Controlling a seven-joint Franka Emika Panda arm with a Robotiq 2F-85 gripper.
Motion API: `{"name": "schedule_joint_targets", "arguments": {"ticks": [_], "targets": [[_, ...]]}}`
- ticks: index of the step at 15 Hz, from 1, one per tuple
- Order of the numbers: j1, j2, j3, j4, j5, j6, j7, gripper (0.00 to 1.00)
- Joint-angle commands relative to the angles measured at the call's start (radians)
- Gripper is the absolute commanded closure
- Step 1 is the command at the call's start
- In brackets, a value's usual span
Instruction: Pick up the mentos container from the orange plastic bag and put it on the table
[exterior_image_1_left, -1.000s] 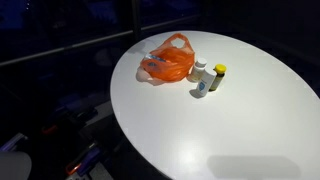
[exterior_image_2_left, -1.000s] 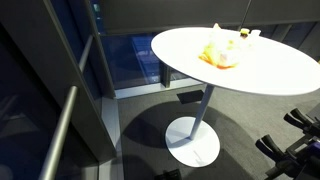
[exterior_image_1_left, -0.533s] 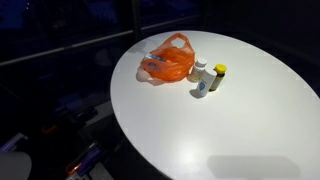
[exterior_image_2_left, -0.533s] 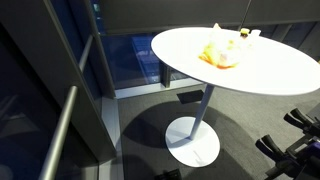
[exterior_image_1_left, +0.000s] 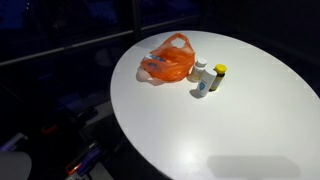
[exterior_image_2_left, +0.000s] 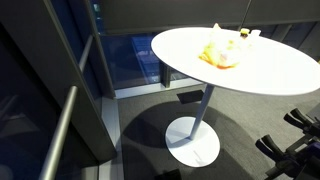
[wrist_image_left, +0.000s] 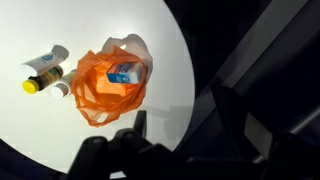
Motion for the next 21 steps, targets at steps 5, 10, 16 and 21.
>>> {"name": "schedule_joint_targets", "arguments": {"ticks": [5,10,16,21], "targets": [[-0.073,0.121,-0.053,0.081,0.002,0.018,0.158,0.00],[-0.106,0.192,-0.085,0.071,0.012,0.056,0.251,0.00],[-0.127,0.282,-0.123,0.068,0.007,0.108,0.288,0.00],[-0.121,0.295,-0.141,0.048,0.012,0.114,0.263,0.00]]}}
